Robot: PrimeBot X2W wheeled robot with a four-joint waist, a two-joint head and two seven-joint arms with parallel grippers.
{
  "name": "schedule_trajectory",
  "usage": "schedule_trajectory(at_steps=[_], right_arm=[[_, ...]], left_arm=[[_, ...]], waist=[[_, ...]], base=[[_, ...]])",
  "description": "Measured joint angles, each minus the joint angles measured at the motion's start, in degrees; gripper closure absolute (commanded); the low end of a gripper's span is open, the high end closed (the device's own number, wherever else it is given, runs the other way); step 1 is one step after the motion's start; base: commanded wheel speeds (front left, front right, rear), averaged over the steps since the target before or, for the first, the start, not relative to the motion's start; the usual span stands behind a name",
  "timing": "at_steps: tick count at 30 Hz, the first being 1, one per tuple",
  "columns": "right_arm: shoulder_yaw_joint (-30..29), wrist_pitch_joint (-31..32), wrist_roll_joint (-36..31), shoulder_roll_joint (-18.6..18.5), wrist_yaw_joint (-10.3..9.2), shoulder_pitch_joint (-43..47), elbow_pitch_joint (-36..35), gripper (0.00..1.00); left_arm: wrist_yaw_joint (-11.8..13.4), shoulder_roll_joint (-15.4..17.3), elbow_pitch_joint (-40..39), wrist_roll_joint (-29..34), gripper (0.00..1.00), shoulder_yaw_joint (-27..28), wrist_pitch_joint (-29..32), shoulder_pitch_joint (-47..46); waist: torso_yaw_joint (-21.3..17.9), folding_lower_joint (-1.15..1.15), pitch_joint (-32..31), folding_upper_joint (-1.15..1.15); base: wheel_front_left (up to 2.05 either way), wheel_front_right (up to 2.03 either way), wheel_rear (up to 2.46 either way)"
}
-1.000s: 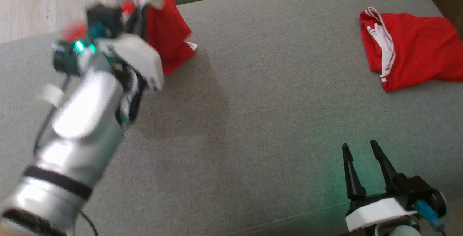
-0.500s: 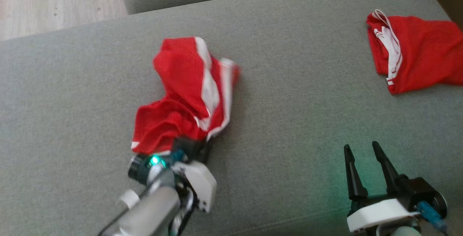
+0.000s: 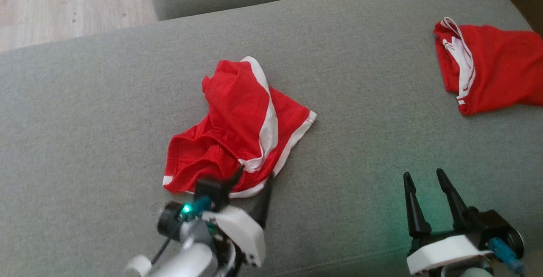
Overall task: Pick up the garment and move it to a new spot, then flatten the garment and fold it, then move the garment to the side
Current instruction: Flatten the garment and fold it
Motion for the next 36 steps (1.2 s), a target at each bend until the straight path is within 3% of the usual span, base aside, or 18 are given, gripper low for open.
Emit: schedule_trajectory(at_steps=[4,12,13,14,16,22,25,32,35,36], right_arm=[[0.5,0.0,0.0,0.0,0.00,0.0,0.0,0.00],[0.3,0.0,0.0,0.0,0.00,-0.1,0.0,0.00],[0.3,0.0,0.0,0.0,0.00,-0.1,0.0,0.00],[0.4,0.0,0.0,0.0,0.00,-0.1,0.0,0.00],[0.5,0.0,0.0,0.0,0.00,-0.2,0.0,0.00],[0.5,0.0,0.5,0.0,0.00,-0.3,0.0,0.00],[0.5,0.0,0.5,0.0,0.00,-0.4,0.0,0.00],[0.6,0.0,0.5,0.0,0.00,-0.9,0.0,0.00],[0.7,0.0,0.5,0.0,0.00,-2.0,0.1,0.00],[0.7,0.0,0.5,0.0,0.00,-2.3,0.1,0.00]], left_arm=[[3.5,0.5,2.2,0.5,0.00,1.0,4.2,-3.0],[1.9,0.0,6.6,-2.3,0.00,1.5,8.3,-4.0],[1.7,-0.1,7.8,-2.6,0.05,1.5,8.8,-4.2],[1.4,-0.3,8.8,-2.7,0.28,1.4,9.1,-4.4],[0.6,-0.6,10.2,-3.5,1.00,1.8,9.0,-5.2],[-3.1,-3.0,11.5,-7.7,1.00,6.3,5.8,-9.6],[-2.7,-2.3,13.7,-9.0,1.00,10.2,4.9,-13.0],[1.6,1.4,23.4,-8.9,1.00,18.0,0.4,-22.3],[0.9,1.0,28.5,-9.1,1.00,18.9,-1.3,-25.1],[0.4,0.5,30.4,-9.1,0.70,19.0,-1.9,-25.4]], waist=[[-0.2,0.00,0.3,0.00],[-1.2,0.00,1.5,0.00],[-1.2,0.00,1.6,0.00],[-1.3,0.00,1.7,0.00],[-1.5,0.00,2.0,0.00],[-1.6,0.00,3.4,0.00],[-1.5,0.00,3.9,0.00],[-1.3,0.00,4.6,0.00],[-1.4,0.00,4.4,0.00],[-1.4,0.00,4.3,0.00]], base=[[0.00,0.00,0.00],[0.00,0.00,0.00],[0.00,0.00,0.00],[0.00,0.00,0.00],[0.00,0.00,0.00],[0.00,0.00,0.00],[0.00,0.00,0.00],[0.00,0.00,0.00],[0.00,0.00,0.00],[0.00,0.00,0.00]])
